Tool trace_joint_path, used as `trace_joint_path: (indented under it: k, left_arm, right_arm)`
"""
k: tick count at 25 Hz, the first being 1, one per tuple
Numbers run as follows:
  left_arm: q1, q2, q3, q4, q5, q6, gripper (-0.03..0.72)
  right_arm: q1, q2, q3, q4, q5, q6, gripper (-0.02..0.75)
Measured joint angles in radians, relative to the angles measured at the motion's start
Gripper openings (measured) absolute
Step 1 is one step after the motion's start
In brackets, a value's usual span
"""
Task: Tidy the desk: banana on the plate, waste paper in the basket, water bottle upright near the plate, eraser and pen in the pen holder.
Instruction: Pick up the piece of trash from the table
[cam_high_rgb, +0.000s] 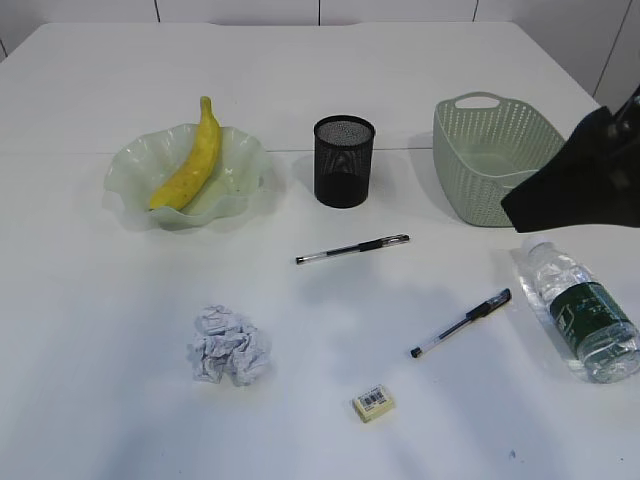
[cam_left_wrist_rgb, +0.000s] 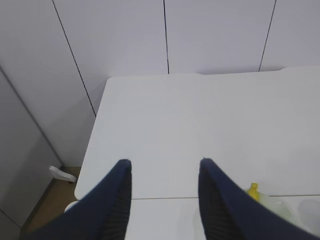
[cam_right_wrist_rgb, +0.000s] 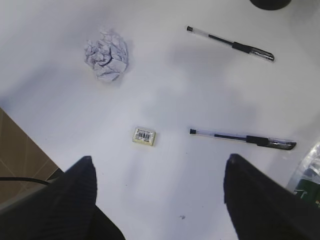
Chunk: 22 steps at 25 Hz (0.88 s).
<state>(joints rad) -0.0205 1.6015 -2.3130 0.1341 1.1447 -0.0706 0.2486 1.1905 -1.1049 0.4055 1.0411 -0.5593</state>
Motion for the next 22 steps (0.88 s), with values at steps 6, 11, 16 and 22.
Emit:
trace_joint_path:
  k: [6, 11, 16, 22]
  left_arm:
    - [0.0, -0.054, -0.002, 0.004, 0.021, 0.004, 0.311]
    - [0.0, -0.099, -0.002, 0.01, 0.028, 0.005, 0.311]
    - [0.0, -0.163, 0.039, 0.01, 0.06, 0.005, 0.311]
    - [0.0, -0.245, 0.172, 0.013, 0.105, 0.012, 0.311]
  right_arm:
    - [0.0, 0.057, -0.033, 0.002, 0.002, -0.004, 0.586]
    - [0.002, 0.101, -0.066, 0.009, 0.007, -0.01, 0.586]
    - [0.011, 0.15, -0.088, 0.039, 0.011, -0.035, 0.586]
    - [0.097, 0.228, -0.113, 0.039, 0.013, -0.048, 0.586]
